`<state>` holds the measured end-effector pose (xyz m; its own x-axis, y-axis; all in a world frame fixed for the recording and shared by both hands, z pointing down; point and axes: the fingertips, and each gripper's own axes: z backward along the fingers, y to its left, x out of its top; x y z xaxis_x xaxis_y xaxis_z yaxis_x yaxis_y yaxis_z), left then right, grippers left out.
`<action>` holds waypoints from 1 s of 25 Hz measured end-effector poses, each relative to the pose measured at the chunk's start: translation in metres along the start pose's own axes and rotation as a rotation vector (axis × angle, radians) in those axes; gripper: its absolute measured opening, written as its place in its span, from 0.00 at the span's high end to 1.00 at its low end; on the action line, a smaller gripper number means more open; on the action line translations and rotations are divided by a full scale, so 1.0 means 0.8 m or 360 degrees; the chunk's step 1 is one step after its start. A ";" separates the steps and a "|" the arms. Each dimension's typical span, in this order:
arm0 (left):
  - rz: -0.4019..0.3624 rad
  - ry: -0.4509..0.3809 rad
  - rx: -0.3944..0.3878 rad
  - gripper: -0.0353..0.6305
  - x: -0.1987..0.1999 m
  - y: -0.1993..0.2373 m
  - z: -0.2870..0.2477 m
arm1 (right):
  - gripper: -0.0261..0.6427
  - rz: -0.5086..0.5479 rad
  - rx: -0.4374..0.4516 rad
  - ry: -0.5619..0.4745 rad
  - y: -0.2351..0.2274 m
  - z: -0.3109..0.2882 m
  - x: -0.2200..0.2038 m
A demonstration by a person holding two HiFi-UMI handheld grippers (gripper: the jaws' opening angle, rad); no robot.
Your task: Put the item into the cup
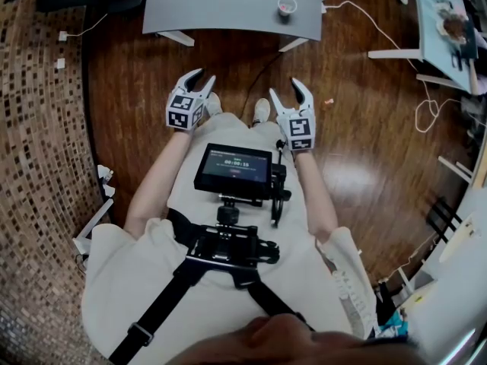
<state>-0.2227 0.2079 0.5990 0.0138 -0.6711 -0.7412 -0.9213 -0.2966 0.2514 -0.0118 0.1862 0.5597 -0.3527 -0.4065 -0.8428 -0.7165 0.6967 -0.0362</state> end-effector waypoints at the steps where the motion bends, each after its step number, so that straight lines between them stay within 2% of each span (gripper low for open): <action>1: 0.0001 -0.0001 0.0000 0.73 0.000 0.000 0.000 | 0.55 0.0000 -0.0001 0.0006 0.000 0.000 -0.003; 19: -0.0027 -0.0044 0.0005 0.73 0.022 0.006 -0.007 | 0.56 0.0006 -0.0032 -0.0072 -0.009 -0.003 0.002; 25: -0.0043 -0.0050 0.0012 0.73 0.040 -0.003 -0.024 | 0.56 0.0000 -0.0050 -0.0107 -0.036 -0.003 0.013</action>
<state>-0.2127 0.1745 0.5865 0.0266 -0.6410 -0.7671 -0.9237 -0.3091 0.2263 0.0039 0.1606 0.5534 -0.3124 -0.3652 -0.8769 -0.7355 0.6773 -0.0200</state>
